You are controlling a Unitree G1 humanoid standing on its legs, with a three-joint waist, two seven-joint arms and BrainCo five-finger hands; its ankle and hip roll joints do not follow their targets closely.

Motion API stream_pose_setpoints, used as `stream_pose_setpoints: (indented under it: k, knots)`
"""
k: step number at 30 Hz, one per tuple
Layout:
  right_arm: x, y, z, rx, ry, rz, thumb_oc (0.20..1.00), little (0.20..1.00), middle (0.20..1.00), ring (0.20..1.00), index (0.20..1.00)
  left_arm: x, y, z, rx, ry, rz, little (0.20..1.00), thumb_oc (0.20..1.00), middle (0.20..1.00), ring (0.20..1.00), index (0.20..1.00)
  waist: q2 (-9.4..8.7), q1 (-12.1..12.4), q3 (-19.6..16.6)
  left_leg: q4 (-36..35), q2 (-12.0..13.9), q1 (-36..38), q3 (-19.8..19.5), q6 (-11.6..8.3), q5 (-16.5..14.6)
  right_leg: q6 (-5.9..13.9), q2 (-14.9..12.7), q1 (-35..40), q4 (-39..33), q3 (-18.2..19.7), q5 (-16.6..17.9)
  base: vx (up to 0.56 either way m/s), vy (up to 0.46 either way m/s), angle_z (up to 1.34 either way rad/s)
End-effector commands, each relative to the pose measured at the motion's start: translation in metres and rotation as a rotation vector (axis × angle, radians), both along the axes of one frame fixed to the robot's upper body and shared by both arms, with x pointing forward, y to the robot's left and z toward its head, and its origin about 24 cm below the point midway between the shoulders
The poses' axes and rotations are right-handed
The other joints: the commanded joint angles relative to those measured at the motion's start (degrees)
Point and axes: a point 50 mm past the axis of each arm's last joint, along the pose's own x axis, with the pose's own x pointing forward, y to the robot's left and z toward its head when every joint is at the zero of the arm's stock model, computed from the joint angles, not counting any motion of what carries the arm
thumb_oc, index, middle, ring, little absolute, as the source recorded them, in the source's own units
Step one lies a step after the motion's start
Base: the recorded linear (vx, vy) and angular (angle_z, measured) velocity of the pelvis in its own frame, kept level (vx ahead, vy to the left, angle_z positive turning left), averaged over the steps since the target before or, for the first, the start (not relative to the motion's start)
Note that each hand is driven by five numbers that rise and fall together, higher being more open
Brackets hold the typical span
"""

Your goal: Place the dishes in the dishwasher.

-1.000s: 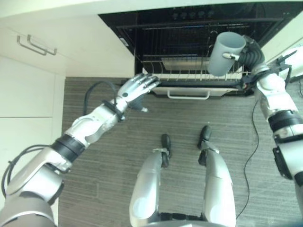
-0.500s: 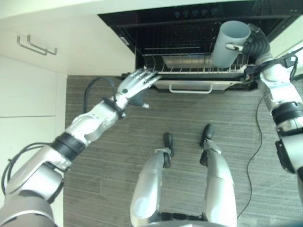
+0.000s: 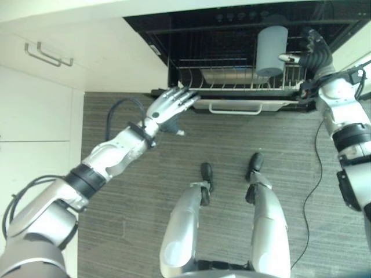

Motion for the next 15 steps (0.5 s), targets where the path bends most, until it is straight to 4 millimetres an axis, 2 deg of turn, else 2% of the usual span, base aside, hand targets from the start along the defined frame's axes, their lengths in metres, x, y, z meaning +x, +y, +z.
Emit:
stream_pose_setpoints:
  k: [1,2,5,8,15]
  knots:
    - [-0.002,-0.001,0.010,0.057,-0.086,0.007,1.000,1.000,1.000,1.000,1.000,-0.017,-0.005,-0.013,-0.002,0.011,-0.058,1.000,1.000,1.000,1.000,1.000,2.11,1.50,-1.53,-5.43,2.14,0.00,0.00,-1.20,4.39,5.37,-3.29,3.41,6.16,1.79,-9.50,-0.06,0.024,-0.03]
    - [-0.004,0.003,0.009,0.151,-0.124,0.048,1.000,1.000,1.000,1.000,1.000,-0.018,-0.003,-0.016,-0.006,0.016,-0.048,1.000,1.000,1.000,1.000,1.000,2.09,1.28,-1.53,-5.48,2.26,0.69,0.28,-1.24,4.30,5.36,-3.21,3.97,6.41,1.91,-9.77,-0.05,0.024,-0.03]
    - [-0.006,0.010,0.002,0.173,-0.141,0.081,1.000,1.000,1.000,1.000,1.000,-0.019,-0.002,-0.021,-0.009,0.019,-0.032,1.000,1.000,1.000,1.000,1.000,1.90,0.93,-1.53,-5.90,2.32,1.65,0.63,-1.19,4.22,5.49,-3.12,4.72,6.37,1.91,-10.01,-0.05,0.016,-0.02]
    - [-0.010,0.023,-0.019,0.167,-0.101,0.142,1.000,1.000,1.000,1.000,1.000,-0.020,0.003,-0.030,-0.014,0.023,0.002,1.000,1.000,1.000,1.000,1.000,1.53,0.15,-1.53,-6.73,2.61,3.45,1.56,-1.13,4.32,5.54,-3.03,6.15,6.37,1.75,-10.40,-0.07,0.018,-0.03]
    - [-0.021,0.033,-0.081,0.207,0.005,0.150,1.000,1.000,1.000,1.000,1.000,-0.023,0.010,-0.056,-0.034,0.059,0.049,1.000,1.000,1.000,1.000,1.000,0.88,-1.96,-1.53,-7.63,3.41,9.20,4.11,-1.47,3.94,5.66,-3.68,11.43,5.14,0.90,-10.79,-0.06,0.014,-0.08]
